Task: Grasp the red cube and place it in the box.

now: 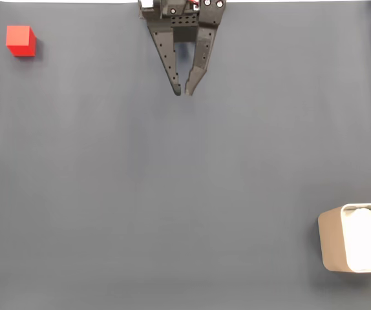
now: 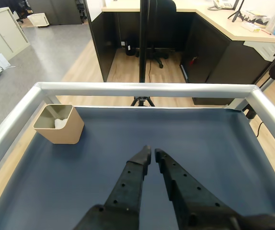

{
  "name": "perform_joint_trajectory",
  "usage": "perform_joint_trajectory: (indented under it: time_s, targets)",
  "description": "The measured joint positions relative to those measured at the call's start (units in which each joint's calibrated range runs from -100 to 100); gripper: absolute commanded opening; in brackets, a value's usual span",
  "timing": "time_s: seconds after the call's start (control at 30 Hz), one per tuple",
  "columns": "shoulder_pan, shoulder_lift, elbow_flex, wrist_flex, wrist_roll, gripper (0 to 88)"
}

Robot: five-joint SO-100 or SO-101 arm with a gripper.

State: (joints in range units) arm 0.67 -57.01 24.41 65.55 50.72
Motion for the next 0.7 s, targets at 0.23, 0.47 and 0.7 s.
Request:
perform_joint_trajectory:
  time_s: [0.23,0.47,0.7]
  targets:
    - [0.00,4.60,-5.06,1.91,-0.54,0.0]
    - [0.07,7.21,-7.78,1.91,-0.93,0.1]
    - [4.60,9.55,-8.95,1.91,-1.03,0.6]
